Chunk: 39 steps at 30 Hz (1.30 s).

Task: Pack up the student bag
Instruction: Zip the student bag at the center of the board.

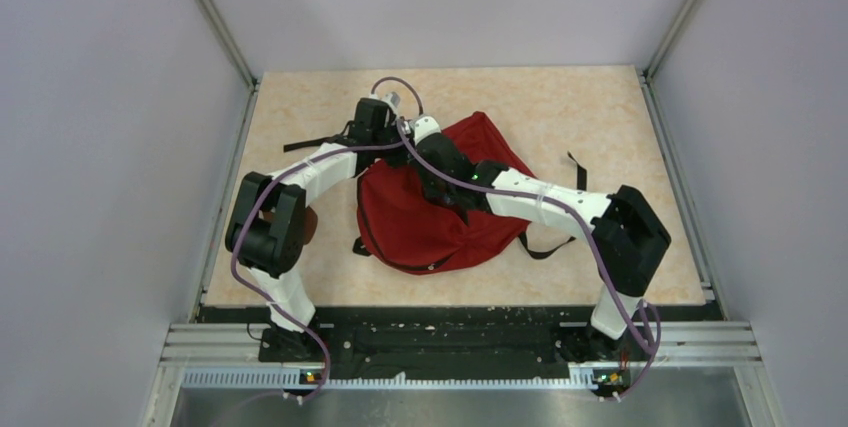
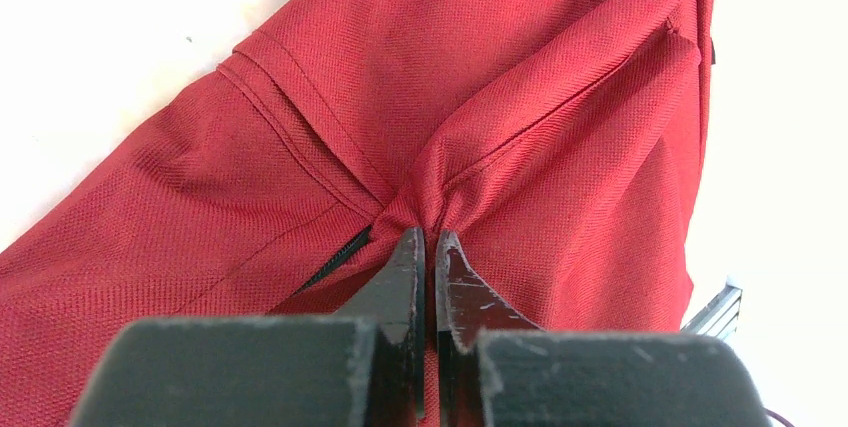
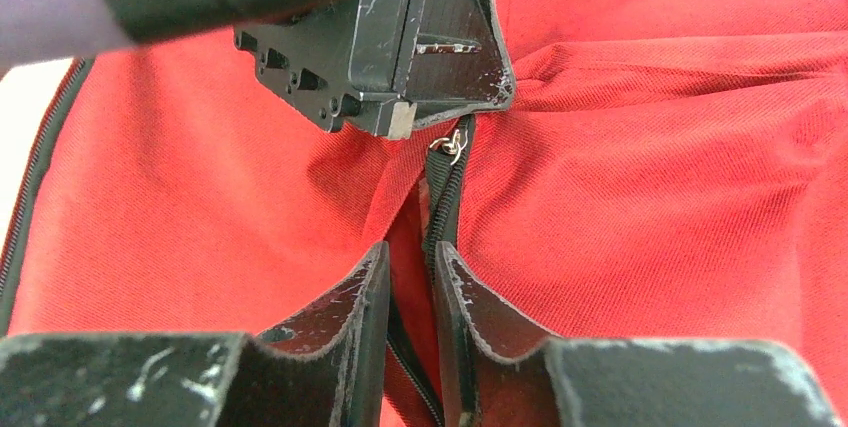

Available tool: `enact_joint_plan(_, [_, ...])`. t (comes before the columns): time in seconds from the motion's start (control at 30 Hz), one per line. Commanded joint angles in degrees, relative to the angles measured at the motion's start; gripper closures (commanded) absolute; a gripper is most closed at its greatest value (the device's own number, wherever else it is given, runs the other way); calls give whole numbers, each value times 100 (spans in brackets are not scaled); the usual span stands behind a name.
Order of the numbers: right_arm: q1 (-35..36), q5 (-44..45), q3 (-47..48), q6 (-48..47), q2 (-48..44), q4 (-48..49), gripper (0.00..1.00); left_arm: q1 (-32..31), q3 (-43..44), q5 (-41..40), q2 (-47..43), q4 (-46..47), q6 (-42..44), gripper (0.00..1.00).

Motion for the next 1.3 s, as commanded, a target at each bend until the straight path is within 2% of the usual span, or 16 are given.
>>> enact_joint_plan(0.0, [69, -110, 51, 534, -154, 247, 77, 17, -50, 29, -295, 419, -48, 100])
enact_joint_plan(0.3, [80, -453, -284, 827, -477, 359, 77, 17, -42, 19, -311, 403, -30, 100])
enact_joint_plan(0.57, [14, 287, -291, 946, -305, 257, 74, 23, -78, -5, -346, 392, -12, 100])
enact_joint_plan(0.9, [-158, 104, -106, 777, -25, 435, 73, 22, -44, 12, -349, 388, -21, 100])
enact_joint_plan(1.27, [-236, 485, 148, 462, 376, 587, 75, 17, -34, 9, -362, 367, -17, 100])
